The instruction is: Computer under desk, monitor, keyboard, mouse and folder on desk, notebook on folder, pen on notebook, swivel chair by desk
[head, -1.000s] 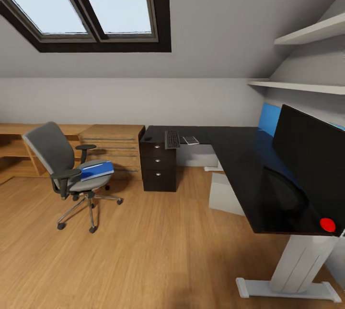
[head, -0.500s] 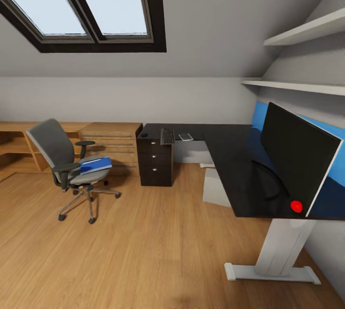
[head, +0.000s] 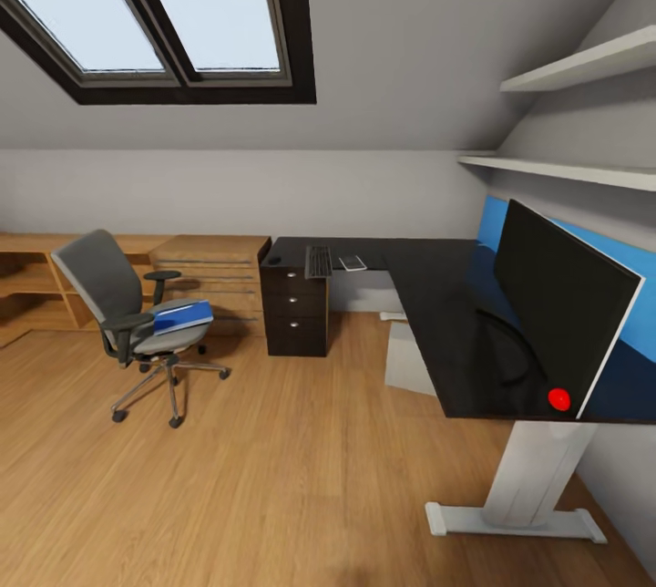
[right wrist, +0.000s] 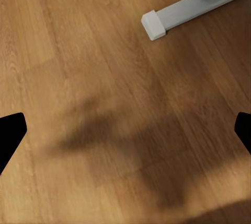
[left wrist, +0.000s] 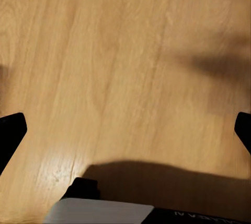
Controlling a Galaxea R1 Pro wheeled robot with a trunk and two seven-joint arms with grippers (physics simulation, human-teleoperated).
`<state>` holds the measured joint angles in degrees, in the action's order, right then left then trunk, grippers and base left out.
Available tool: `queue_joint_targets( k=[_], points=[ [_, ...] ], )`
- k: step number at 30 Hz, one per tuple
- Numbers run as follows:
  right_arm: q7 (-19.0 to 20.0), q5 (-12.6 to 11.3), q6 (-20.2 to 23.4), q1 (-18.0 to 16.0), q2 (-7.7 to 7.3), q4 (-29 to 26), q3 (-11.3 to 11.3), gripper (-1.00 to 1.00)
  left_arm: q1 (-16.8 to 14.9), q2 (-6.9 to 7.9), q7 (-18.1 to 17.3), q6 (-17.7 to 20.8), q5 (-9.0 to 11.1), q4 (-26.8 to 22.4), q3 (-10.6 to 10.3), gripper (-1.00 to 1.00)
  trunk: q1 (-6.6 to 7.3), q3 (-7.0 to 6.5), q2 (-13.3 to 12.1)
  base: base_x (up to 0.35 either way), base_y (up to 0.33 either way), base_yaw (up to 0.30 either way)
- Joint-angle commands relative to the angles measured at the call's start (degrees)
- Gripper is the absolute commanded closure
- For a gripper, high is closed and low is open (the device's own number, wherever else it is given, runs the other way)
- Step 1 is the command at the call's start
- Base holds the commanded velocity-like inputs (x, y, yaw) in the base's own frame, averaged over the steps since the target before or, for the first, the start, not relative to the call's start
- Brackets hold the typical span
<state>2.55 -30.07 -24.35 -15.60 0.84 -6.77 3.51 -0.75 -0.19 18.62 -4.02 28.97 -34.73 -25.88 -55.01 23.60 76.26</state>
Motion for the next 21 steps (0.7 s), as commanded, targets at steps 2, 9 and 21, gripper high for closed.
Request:
queue_joint_targets(
  k=[2,9,21],
  points=[
    [0.26,-0.61,-0.26,-0.05,0.01,0.09,0.35,-1.00,-0.09,-0.28,0.41,-0.21,0.64,0.84,-0.43,-1.00,0.45,-0.30,-0.78,0.000,0.000,0.000],
    [0.26,-0.60,-0.26,-0.05,0.34,0.09,0.34,-1.00,-0.13,-1.33,0.50,-0.41,0.78,3.86,-0.21,-1.00,1.99,-1.56,-3.59,0.000,0.000,0.000],
    [-1.61,-1.07,-0.16,-0.08,-0.24,-0.43,-0.23,-1.00,-0.13,-1.29,1.02,-0.72,0.50,3.85,1.86,-1.00,4.62,-3.72,-8.40,-0.210,-0.114,0.000]
  ],
)
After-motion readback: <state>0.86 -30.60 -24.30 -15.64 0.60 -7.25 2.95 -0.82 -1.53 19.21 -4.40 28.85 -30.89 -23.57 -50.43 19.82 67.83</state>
